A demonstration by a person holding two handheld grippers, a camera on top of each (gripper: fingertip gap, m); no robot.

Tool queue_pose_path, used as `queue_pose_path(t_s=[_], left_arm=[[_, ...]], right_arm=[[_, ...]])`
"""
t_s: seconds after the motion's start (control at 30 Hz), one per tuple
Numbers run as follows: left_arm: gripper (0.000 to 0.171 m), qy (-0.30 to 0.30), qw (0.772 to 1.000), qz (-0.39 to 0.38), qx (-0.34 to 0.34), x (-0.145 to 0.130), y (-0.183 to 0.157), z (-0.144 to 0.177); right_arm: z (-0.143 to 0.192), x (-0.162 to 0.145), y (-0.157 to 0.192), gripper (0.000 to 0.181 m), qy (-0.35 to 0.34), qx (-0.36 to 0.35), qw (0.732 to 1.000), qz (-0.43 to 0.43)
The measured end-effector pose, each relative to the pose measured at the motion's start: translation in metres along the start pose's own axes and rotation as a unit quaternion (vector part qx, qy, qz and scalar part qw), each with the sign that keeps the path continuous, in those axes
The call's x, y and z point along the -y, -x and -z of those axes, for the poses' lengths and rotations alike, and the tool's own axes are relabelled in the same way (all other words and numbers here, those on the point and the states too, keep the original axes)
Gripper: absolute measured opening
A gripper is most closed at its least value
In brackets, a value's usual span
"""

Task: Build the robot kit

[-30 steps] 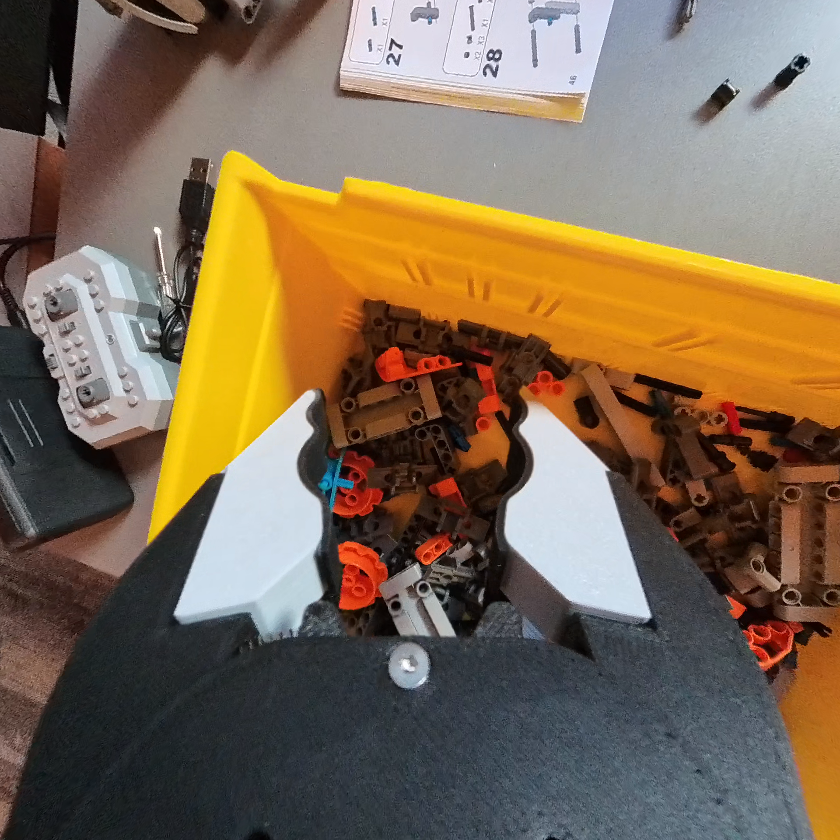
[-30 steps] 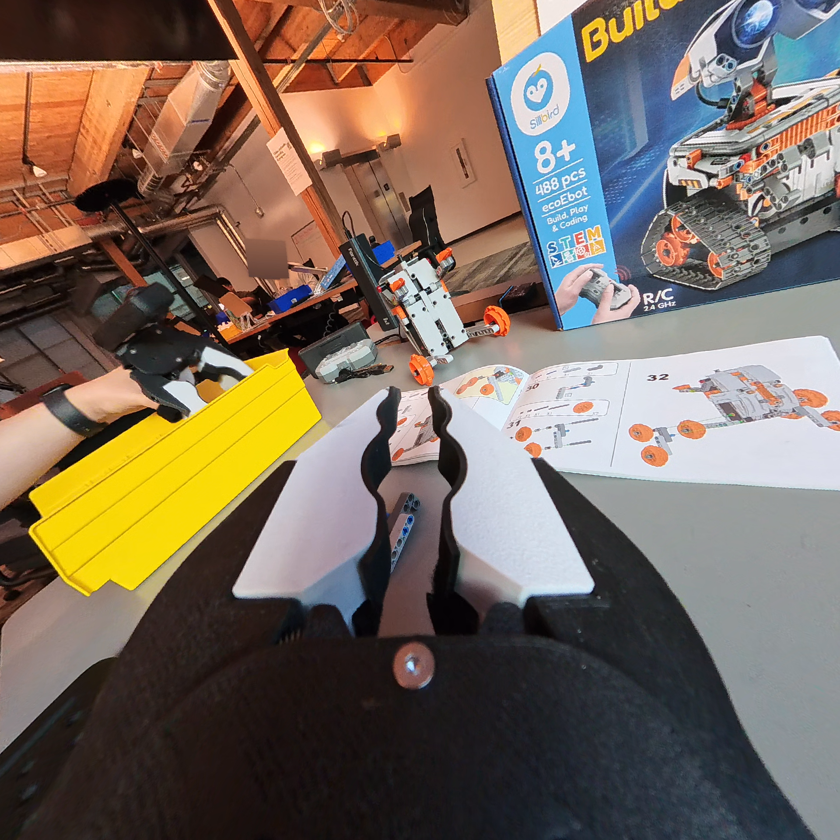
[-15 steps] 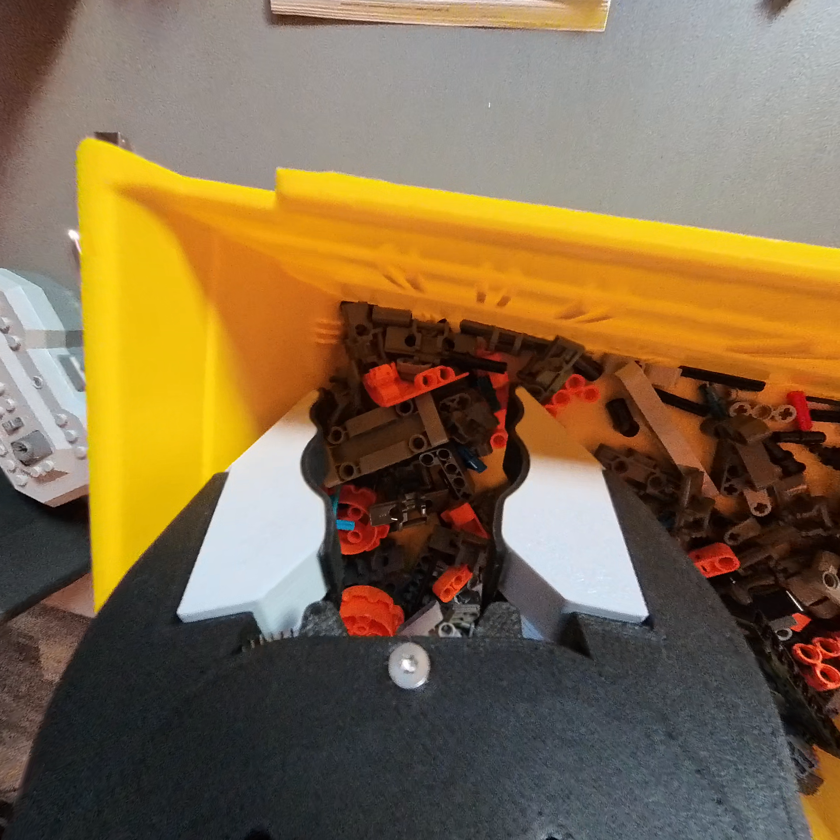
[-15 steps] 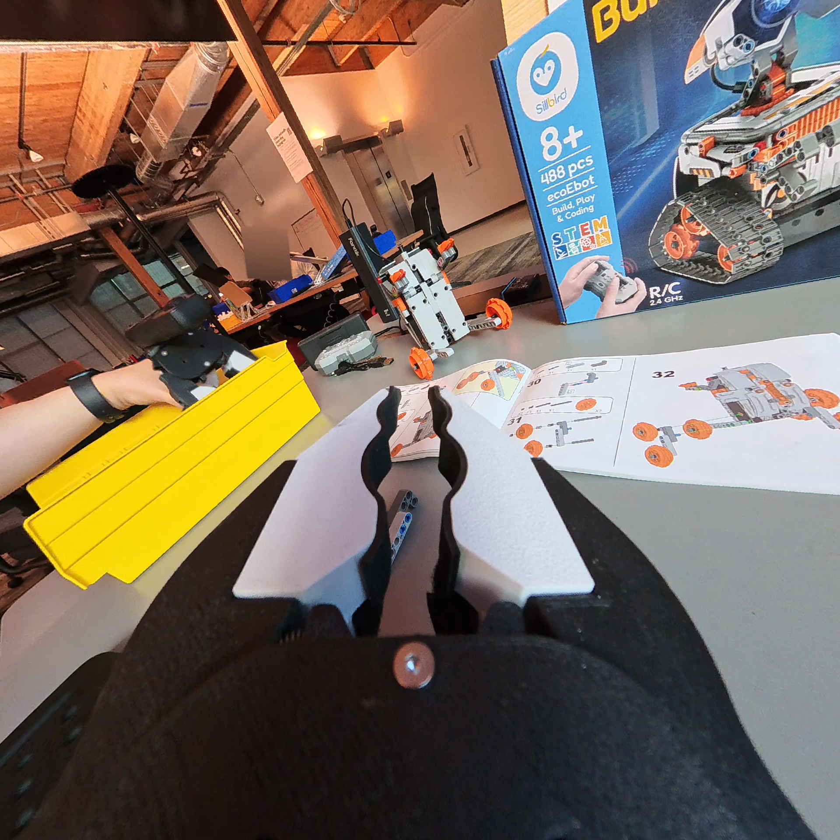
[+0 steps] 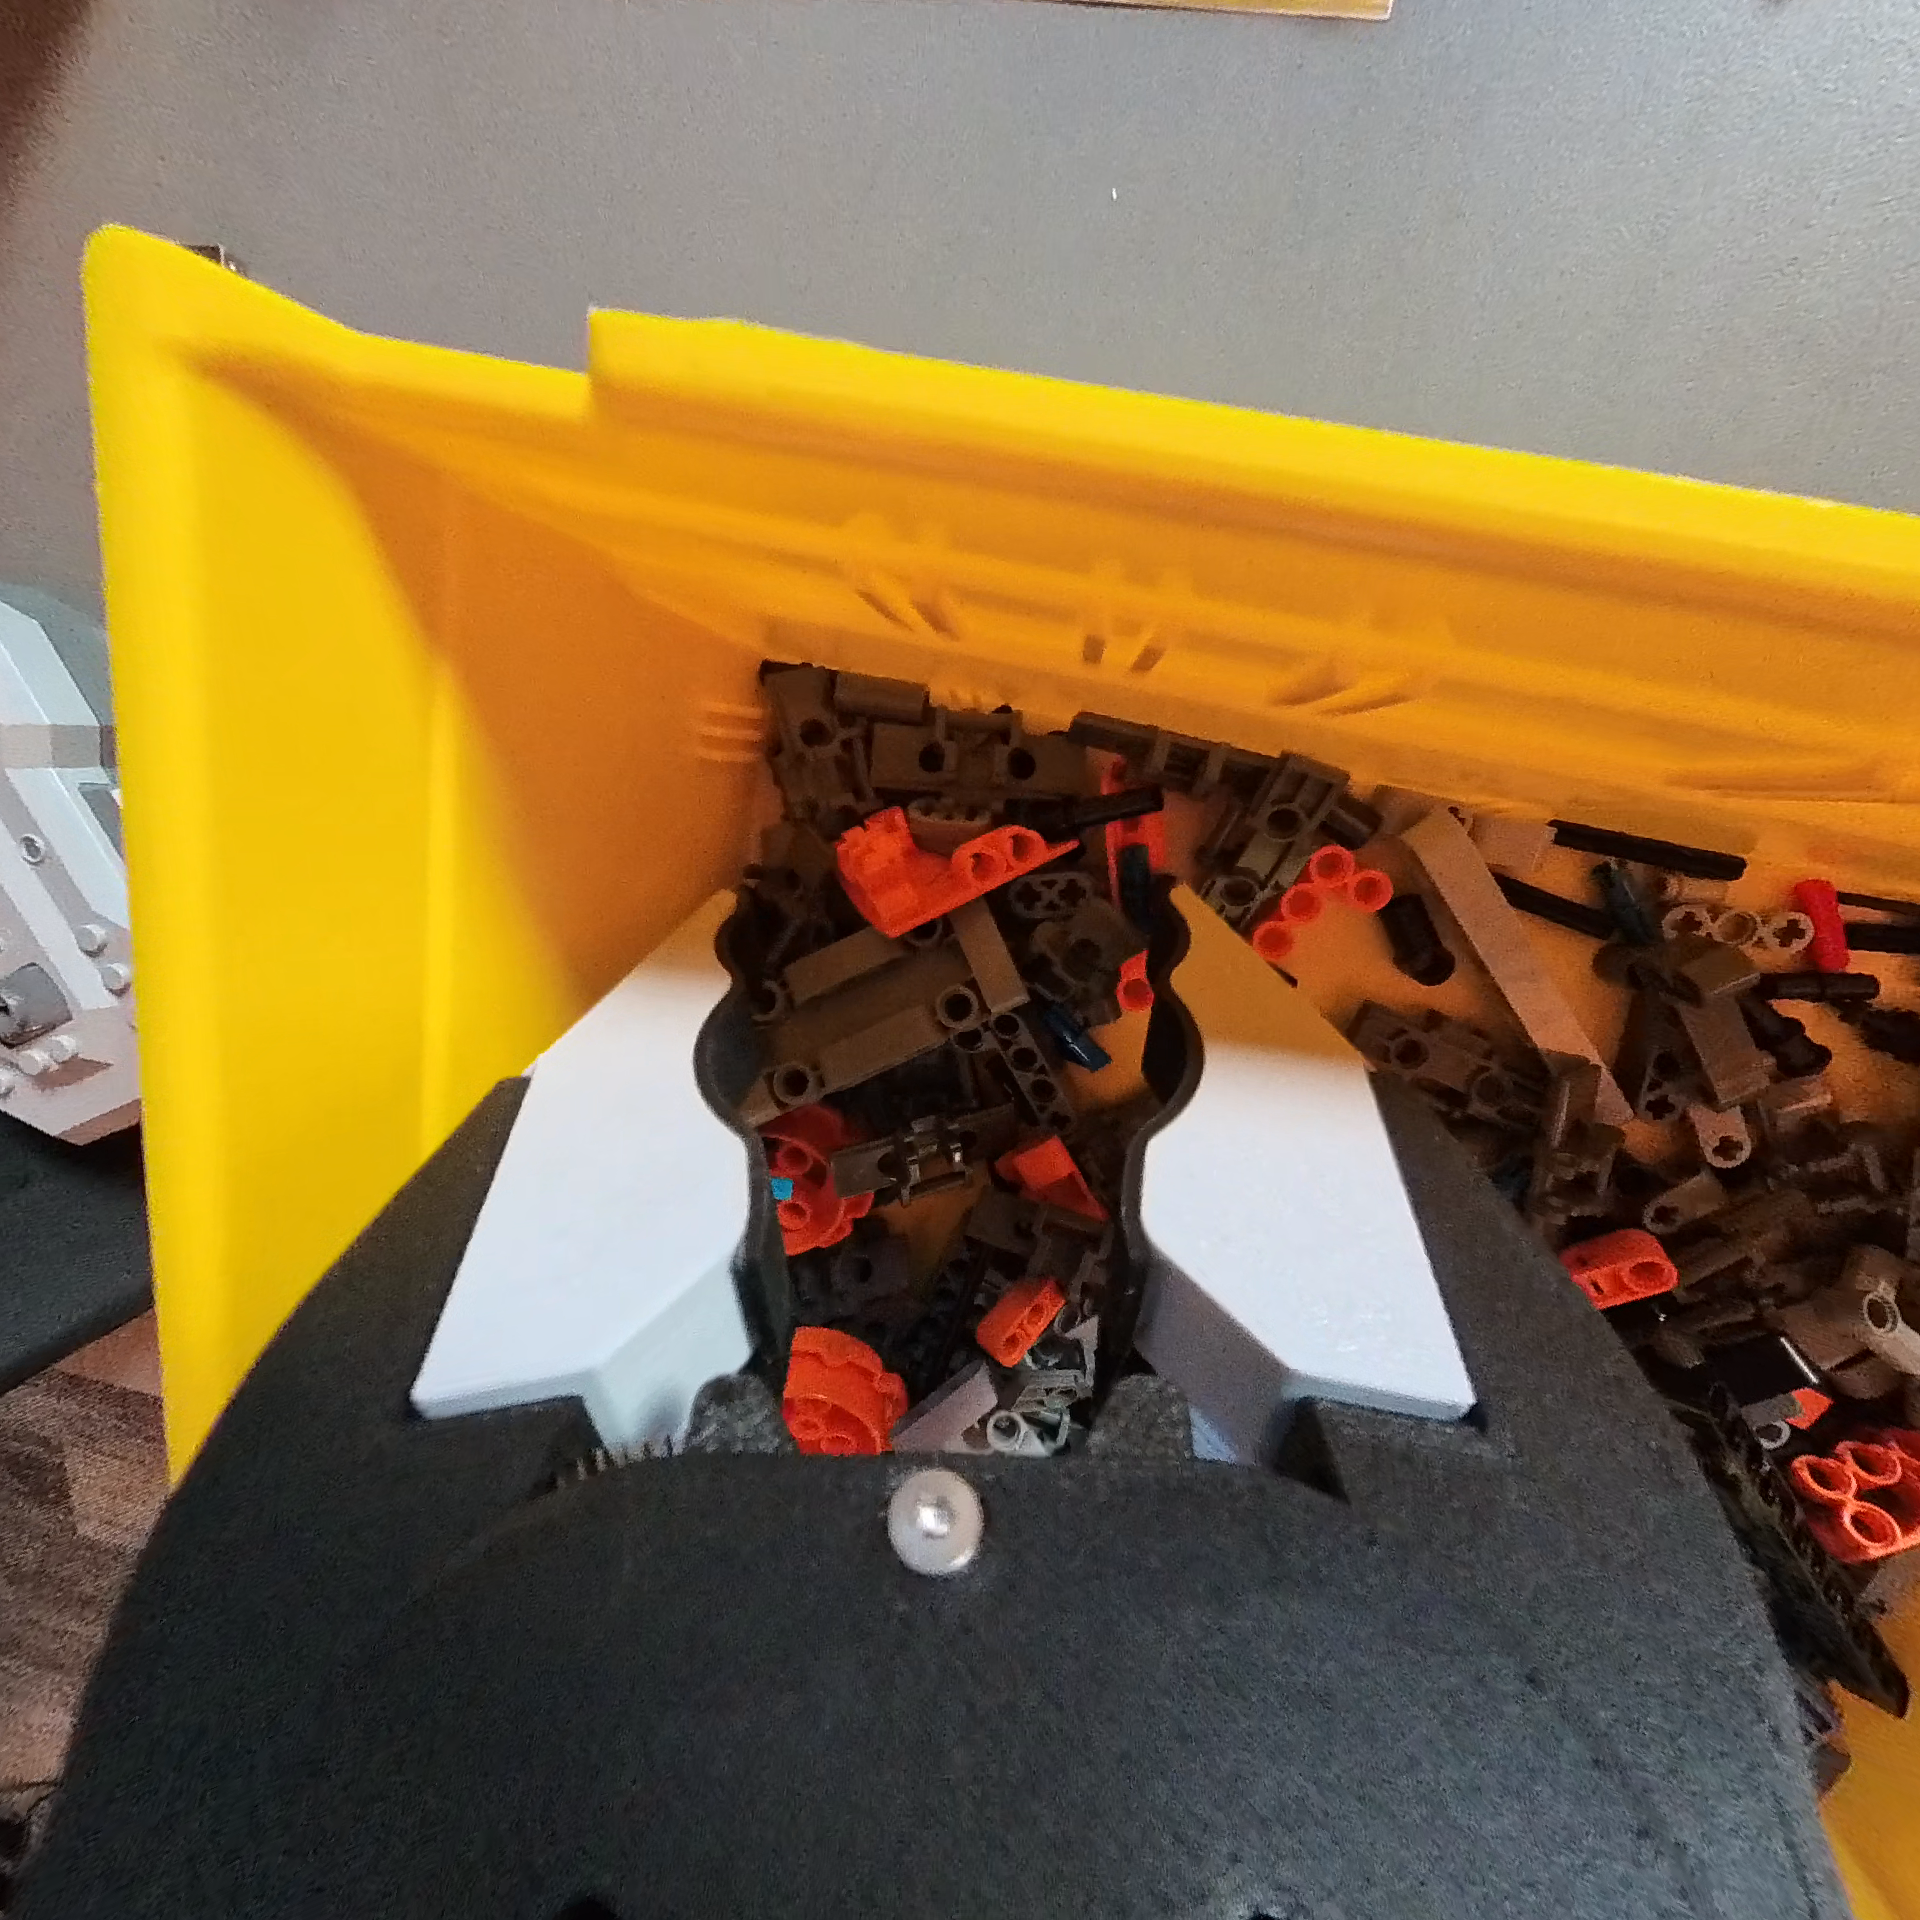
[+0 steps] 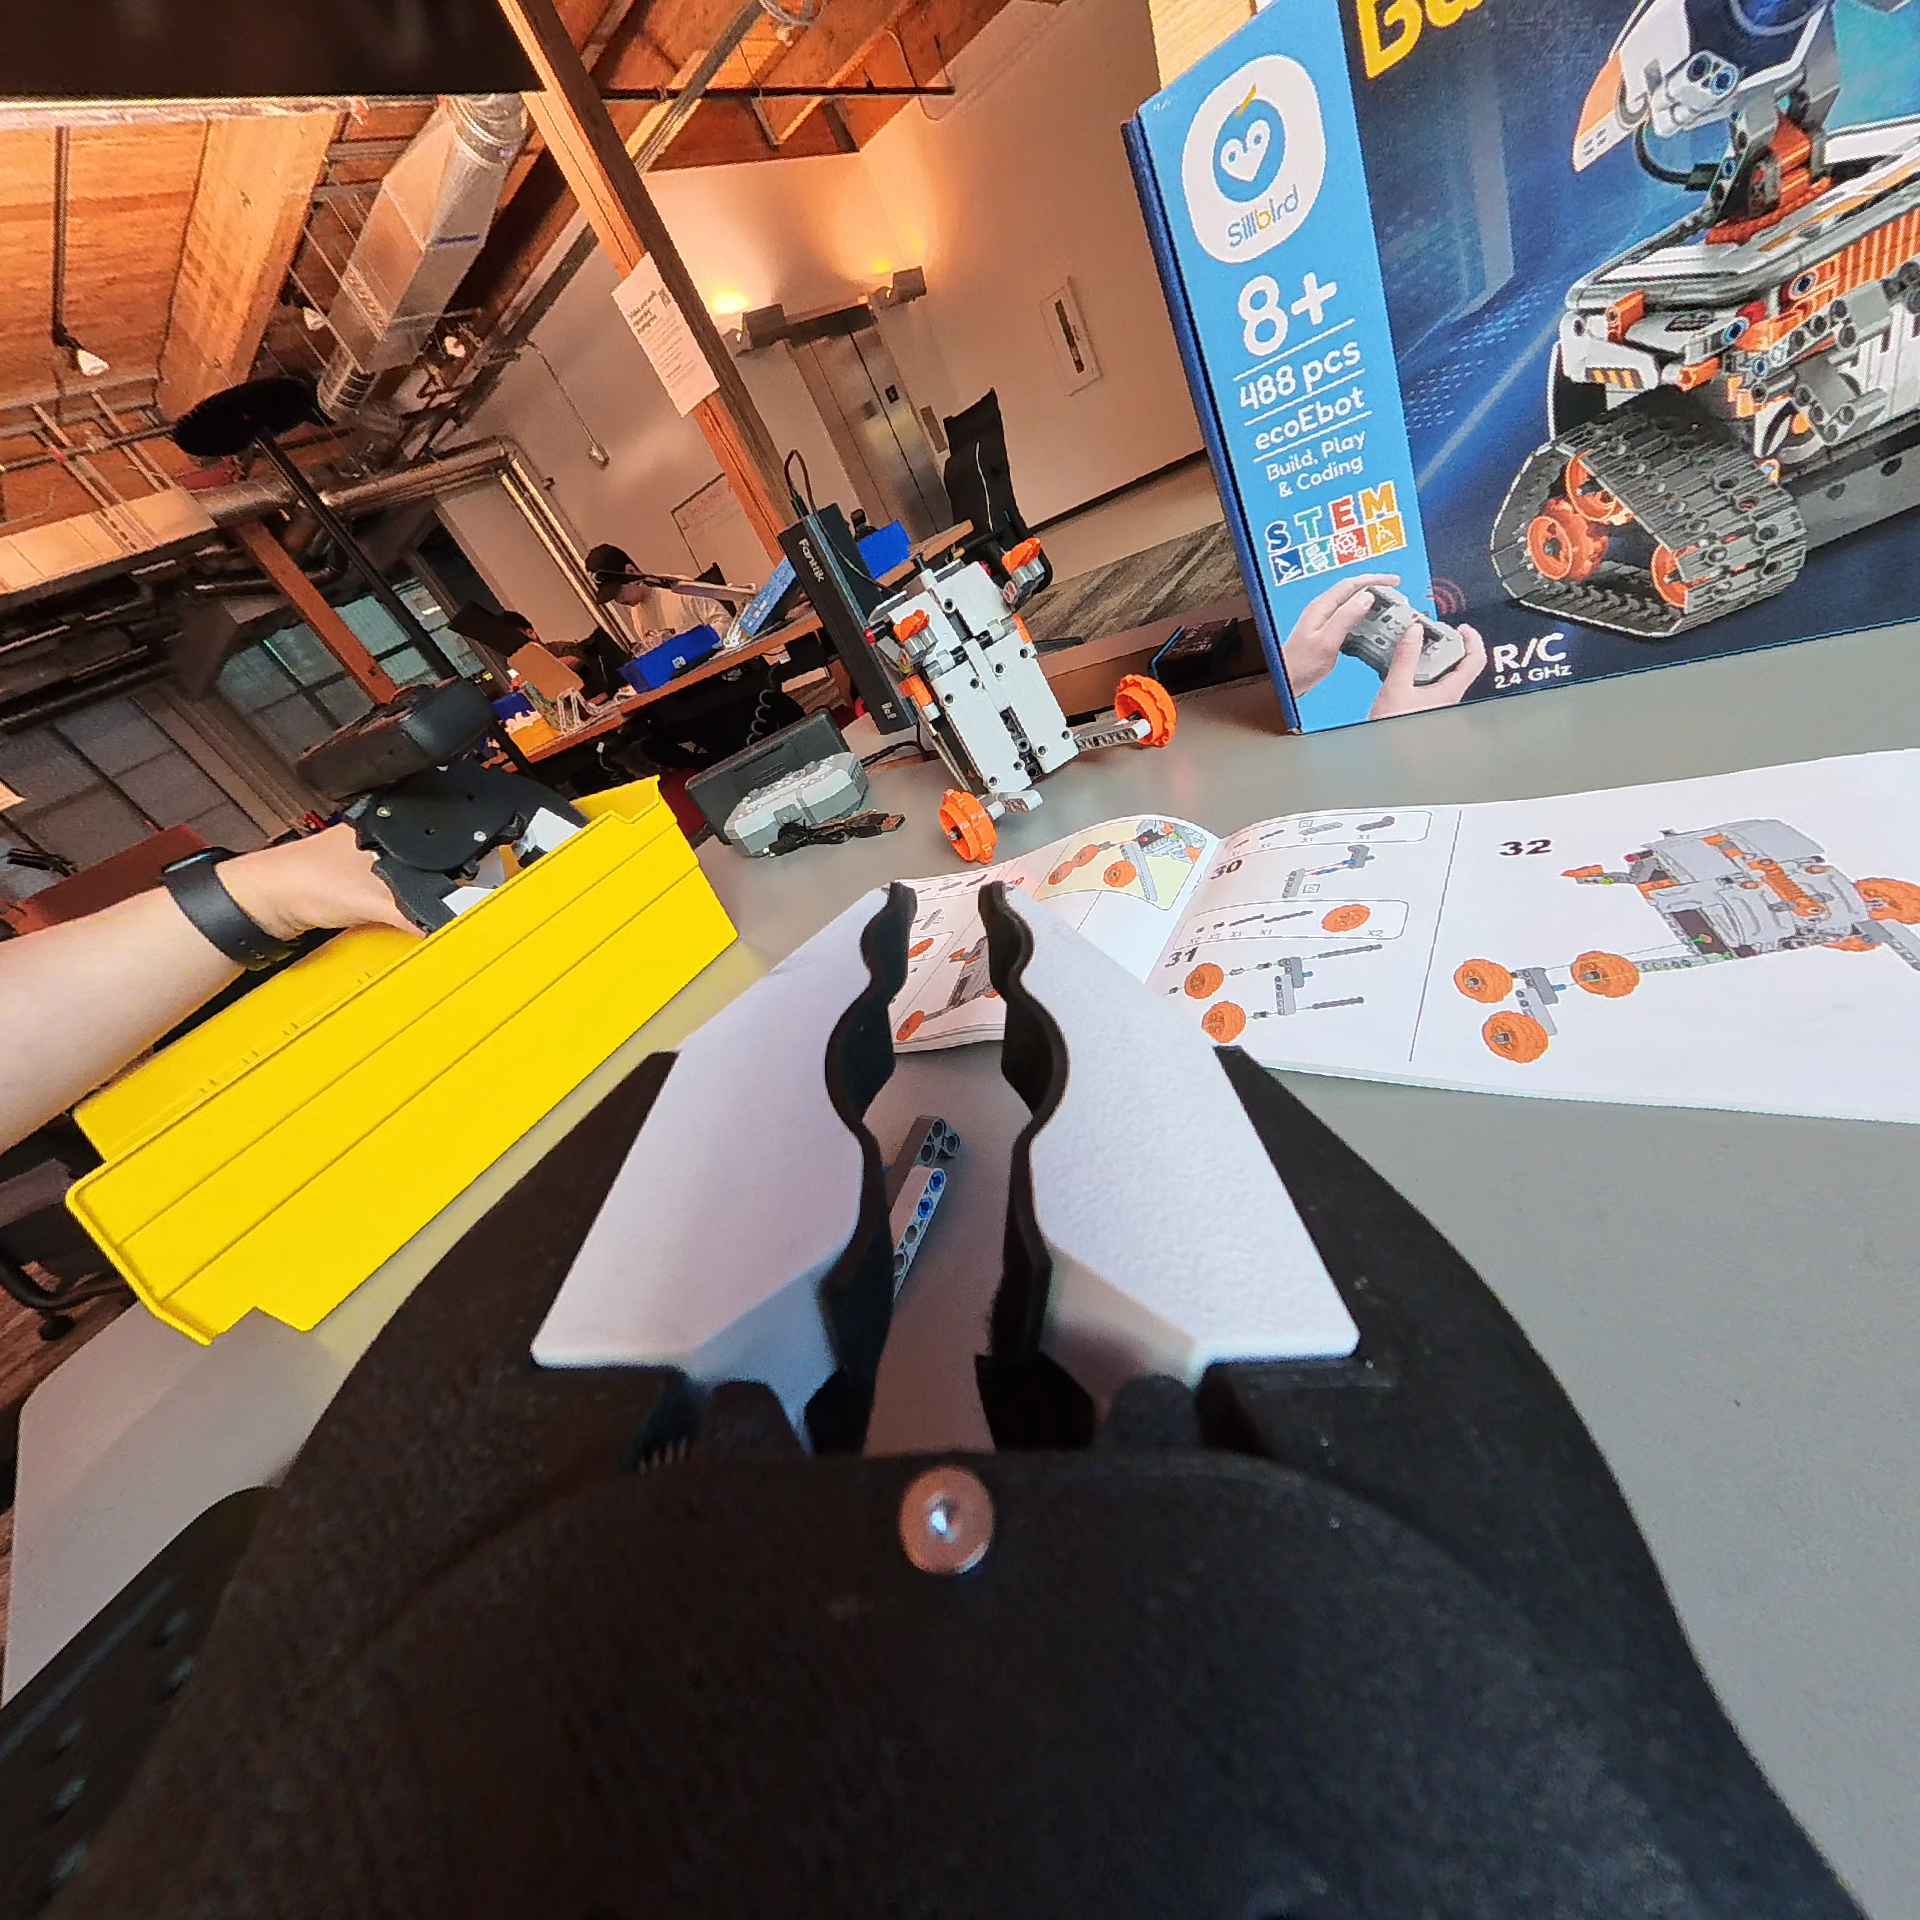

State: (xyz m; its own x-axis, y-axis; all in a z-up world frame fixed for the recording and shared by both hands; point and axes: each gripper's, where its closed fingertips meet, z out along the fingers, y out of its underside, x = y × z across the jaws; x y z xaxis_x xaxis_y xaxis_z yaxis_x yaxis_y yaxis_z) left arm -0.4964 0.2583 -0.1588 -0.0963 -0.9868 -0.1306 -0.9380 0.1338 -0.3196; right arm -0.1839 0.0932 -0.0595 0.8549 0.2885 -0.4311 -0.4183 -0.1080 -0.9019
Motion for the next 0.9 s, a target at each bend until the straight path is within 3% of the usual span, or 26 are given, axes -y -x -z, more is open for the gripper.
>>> queue_pose_path(t_s=[0.37, 0.53, 0.57, 0.6, 0.7, 0.77, 0.8, 0.87, 0.9], left_arm=[[0.07, 0.013, 1.0, 0.003, -0.001, -0.004, 0.001, 0.001], [0.057, 0.042, 0.999, 0.012, -0.017, -0.016, -0.01, 0.013], [0.035, 0.047, 0.998, 0.009, -0.036, -0.019, -0.02, 0.019], [0.025, 0.049, 0.997, 0.005, -0.065, -0.023, -0.033, 0.024], [0.028, 0.074, 0.989, 0.019, -0.124, -0.042, -0.064, 0.037], [0.021, 0.088, 0.981, 0.021, -0.172, -0.055, -0.086, 0.047], [0.025, 0.088, 0.981, 0.022, -0.172, -0.059, -0.087, 0.049], [0.055, 0.076, 0.984, 0.032, -0.155, -0.058, -0.08, 0.05], [0.059, 0.064, 0.986, 0.04, -0.149, -0.054, -0.075, 0.051]], right_arm=[[-0.001, -0.002, -0.001, 0.013, 0.004, -0.001, 1.0, 0.0], [0.001, -0.001, 0.001, 0.013, 0.001, 0.0, 1.0, -0.004], [0.002, 0.0, 0.001, 0.013, -0.002, 0.001, 1.0, -0.006], [0.002, 0.0, 0.001, 0.013, -0.004, 0.002, 1.0, -0.007], [0.003, 0.002, 0.003, 0.013, -0.009, 0.006, 1.0, -0.01], [0.003, 0.002, 0.002, 0.014, -0.007, 0.006, 1.0, -0.011], [0.002, 0.001, 0.003, 0.014, -0.006, 0.007, 1.0, -0.01], [0.001, 0.001, 0.004, 0.014, -0.004, 0.01, 1.0, -0.008], [0.001, 0.001, 0.004, 0.014, -0.003, 0.009, 1.0, -0.005]])
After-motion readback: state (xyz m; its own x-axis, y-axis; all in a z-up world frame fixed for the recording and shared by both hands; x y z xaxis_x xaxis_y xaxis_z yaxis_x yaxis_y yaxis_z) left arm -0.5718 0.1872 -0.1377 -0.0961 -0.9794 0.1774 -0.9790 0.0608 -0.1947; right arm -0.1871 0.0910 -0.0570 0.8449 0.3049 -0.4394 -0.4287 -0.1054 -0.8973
